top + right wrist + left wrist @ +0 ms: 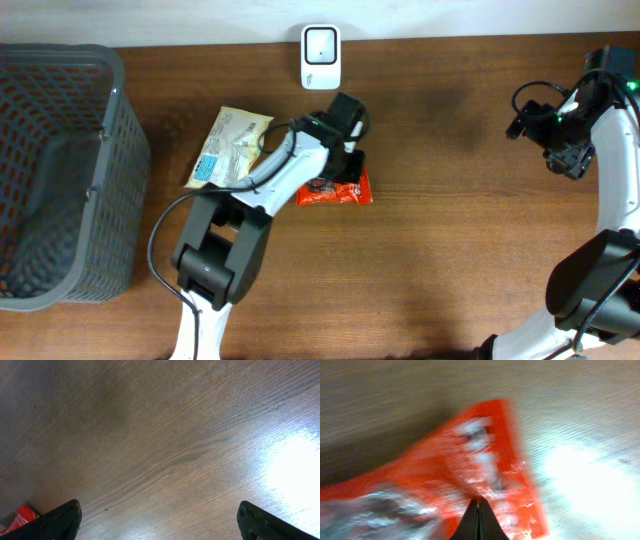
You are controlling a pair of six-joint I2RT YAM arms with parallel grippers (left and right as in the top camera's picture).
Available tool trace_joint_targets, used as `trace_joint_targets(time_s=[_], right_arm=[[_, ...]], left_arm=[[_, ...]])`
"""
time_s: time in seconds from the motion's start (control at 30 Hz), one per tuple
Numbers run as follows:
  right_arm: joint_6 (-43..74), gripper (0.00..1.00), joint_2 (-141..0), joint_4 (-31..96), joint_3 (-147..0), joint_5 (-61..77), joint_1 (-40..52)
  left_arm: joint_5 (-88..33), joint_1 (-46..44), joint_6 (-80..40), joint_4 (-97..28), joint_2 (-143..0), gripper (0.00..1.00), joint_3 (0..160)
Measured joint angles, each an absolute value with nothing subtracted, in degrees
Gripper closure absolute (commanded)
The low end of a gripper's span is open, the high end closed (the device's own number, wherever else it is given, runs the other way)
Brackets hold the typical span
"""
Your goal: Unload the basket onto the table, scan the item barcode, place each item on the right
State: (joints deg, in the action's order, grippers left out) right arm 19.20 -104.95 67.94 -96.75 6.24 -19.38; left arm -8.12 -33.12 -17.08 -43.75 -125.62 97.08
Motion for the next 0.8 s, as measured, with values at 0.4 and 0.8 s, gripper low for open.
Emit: trace_joint_targets(time_s=[0.4,0.8], right_arm=[[19.1,0.01,-104.9,67.9,-96.7,6.2,-19.4],[19.1,0.01,-104.9,67.9,-96.7,6.2,-19.4]], left_arm=[[-2.4,-33.5,-17.0,-66.3,-126.7,1.0,111.4],[-20.4,-38.3,-19.2,-53.8,-134.5,0.92,112.9]])
